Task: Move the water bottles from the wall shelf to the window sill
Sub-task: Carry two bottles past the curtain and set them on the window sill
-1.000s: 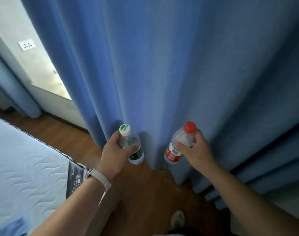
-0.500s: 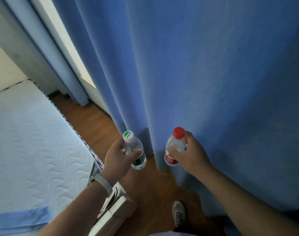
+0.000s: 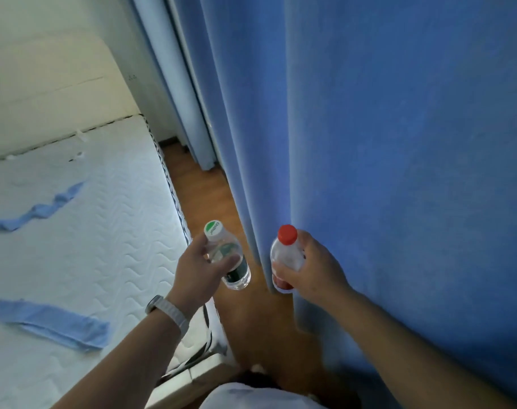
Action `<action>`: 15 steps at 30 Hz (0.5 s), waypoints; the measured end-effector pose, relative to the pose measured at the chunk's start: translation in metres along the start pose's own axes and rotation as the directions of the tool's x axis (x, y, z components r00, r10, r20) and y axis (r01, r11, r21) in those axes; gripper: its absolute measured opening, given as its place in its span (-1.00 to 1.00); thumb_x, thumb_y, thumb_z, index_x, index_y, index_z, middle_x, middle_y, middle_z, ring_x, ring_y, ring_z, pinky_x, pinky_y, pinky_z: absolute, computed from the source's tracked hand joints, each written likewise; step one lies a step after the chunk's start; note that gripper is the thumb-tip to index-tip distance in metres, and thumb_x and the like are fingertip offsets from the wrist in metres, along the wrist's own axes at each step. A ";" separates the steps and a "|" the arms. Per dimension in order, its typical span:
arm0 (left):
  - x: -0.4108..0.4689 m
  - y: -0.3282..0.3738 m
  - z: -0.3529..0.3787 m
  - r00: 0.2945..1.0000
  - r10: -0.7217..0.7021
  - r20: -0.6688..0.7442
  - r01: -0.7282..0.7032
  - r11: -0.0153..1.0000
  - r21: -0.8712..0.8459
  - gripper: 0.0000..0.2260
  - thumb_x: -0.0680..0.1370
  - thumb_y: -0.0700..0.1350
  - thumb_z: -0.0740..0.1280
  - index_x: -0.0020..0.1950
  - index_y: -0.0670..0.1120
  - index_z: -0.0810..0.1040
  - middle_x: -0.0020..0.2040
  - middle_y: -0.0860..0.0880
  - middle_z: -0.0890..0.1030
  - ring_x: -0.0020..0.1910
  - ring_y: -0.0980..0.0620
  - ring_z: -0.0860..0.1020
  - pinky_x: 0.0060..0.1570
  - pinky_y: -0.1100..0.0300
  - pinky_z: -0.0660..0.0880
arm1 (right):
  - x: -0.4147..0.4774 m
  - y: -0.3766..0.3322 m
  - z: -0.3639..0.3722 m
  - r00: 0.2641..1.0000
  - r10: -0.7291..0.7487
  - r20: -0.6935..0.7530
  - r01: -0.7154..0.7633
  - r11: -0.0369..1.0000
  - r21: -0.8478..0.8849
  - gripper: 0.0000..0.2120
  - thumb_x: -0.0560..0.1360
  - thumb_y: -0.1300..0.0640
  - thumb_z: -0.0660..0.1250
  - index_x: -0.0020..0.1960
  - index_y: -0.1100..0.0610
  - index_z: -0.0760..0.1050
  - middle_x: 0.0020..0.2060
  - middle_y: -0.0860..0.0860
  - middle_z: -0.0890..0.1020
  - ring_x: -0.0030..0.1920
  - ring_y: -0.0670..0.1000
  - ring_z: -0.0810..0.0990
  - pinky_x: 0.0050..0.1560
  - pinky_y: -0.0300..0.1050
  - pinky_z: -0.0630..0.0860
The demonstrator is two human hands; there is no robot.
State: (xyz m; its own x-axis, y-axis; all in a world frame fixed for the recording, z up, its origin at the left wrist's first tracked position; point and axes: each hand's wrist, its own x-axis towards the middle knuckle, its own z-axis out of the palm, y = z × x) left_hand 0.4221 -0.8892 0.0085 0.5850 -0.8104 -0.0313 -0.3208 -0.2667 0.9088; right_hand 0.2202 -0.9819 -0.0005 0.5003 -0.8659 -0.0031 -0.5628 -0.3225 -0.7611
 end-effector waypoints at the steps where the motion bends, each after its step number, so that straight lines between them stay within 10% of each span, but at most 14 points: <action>1: 0.005 -0.001 -0.004 1.000 -0.009 -0.023 0.009 1.000 -0.010 -0.61 0.37 -0.21 0.56 0.14 0.03 0.58 -0.01 0.11 0.68 -0.08 0.32 0.61 0.01 0.15 0.59 | 0.010 -0.004 0.004 1.000 -0.008 0.014 0.008 1.000 -0.001 -0.47 0.42 -0.26 0.39 0.28 -0.11 0.32 0.00 -0.20 0.50 -0.03 -0.12 0.50 -0.07 -0.24 0.44; 9: 0.076 -0.021 -0.027 0.990 -0.073 -0.120 0.066 0.996 -0.060 -0.59 0.38 -0.26 0.53 0.15 0.04 0.54 0.00 0.14 0.61 -0.13 0.45 0.55 -0.27 0.50 0.45 | 0.101 -0.030 0.038 0.992 -0.071 0.101 0.075 0.997 -0.032 -0.46 0.37 -0.27 0.43 0.25 -0.17 0.31 -0.02 -0.23 0.49 -0.04 -0.13 0.49 -0.01 -0.15 0.50; 15: 0.169 -0.049 -0.056 0.989 -0.101 -0.109 0.098 0.995 -0.033 -0.59 0.40 -0.14 0.54 0.21 -0.05 0.52 0.04 0.06 0.60 0.03 0.16 0.55 -0.12 0.26 0.50 | 0.210 -0.062 0.085 0.986 -0.083 0.147 0.091 0.995 -0.048 -0.48 0.35 -0.25 0.43 0.21 -0.18 0.32 -0.01 -0.20 0.51 0.00 -0.07 0.52 0.03 -0.05 0.54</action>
State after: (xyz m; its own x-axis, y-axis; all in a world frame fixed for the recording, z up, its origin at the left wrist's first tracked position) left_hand 0.5784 -0.9837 -0.0184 0.6923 -0.7174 -0.0773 -0.2371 -0.3274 0.9147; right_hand 0.4158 -1.1120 -0.0092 0.6368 -0.7702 -0.0354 -0.5456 -0.4177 -0.7265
